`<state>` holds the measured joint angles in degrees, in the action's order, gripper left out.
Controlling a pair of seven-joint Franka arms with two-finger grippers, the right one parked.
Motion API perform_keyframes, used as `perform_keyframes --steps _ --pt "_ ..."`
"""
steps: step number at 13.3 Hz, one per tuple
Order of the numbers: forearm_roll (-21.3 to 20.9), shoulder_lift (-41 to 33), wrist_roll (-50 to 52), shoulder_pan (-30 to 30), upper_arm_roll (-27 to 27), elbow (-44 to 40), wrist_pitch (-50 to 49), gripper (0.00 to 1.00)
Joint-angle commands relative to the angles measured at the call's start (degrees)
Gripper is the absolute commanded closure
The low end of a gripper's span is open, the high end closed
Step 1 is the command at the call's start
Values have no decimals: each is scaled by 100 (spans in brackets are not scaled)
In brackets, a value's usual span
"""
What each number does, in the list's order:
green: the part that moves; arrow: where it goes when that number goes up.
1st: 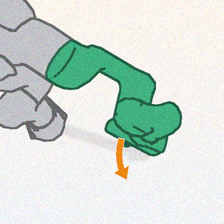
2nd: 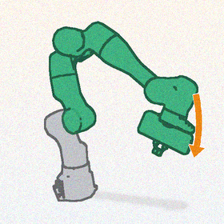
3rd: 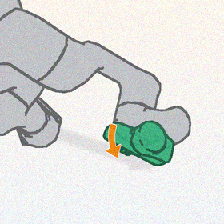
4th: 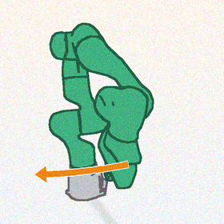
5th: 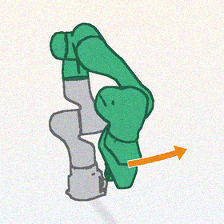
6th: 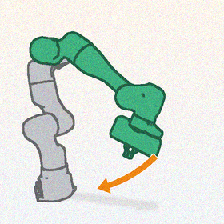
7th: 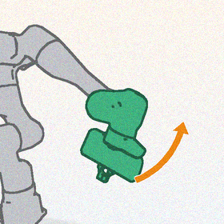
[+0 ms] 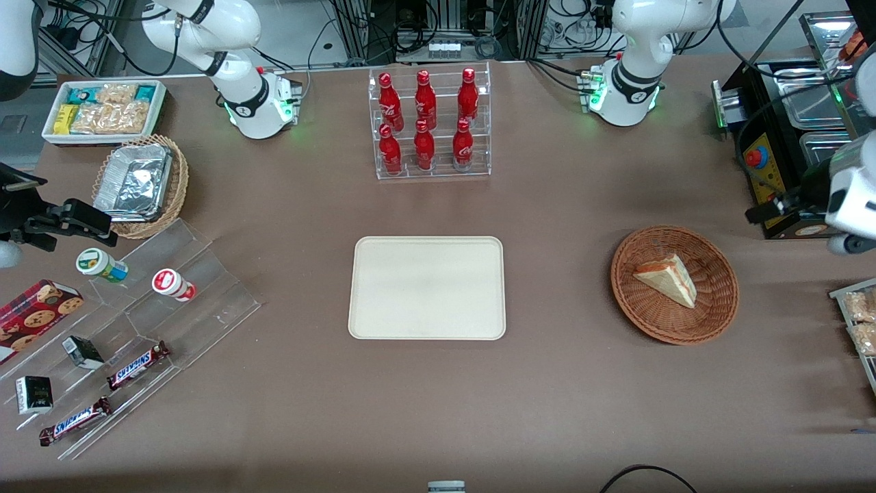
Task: Place sandwich from basket to tray
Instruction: 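Move the left gripper over the wrapped sandwich in the wicker basket, then lower the left gripper and close it on the sandwich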
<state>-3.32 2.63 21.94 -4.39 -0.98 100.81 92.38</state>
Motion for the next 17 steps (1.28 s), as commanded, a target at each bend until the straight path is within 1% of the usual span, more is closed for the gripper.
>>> perform_keyframes --steps 1,3,4,6,8,9,10,11,12,17 --pt "-11 -26 1184 8 -34 648 804 0" --pt "25 210 2326 70 -34 966 1525 0" --pt "33 343 2706 87 -42 1063 1824 0" --pt "462 432 2912 70 -42 1343 2282 0" --pt "770 440 2921 0 -34 1695 2713 0" --pt "850 475 2921 17 -34 1879 3020 0" --pt "877 528 3025 69 -34 2151 3545 0" --pt "869 598 3383 113 -42 2354 4011 0" --pt "860 729 3630 131 -51 2382 4190 0" --pt "860 959 3659 193 -51 2435 4236 0"
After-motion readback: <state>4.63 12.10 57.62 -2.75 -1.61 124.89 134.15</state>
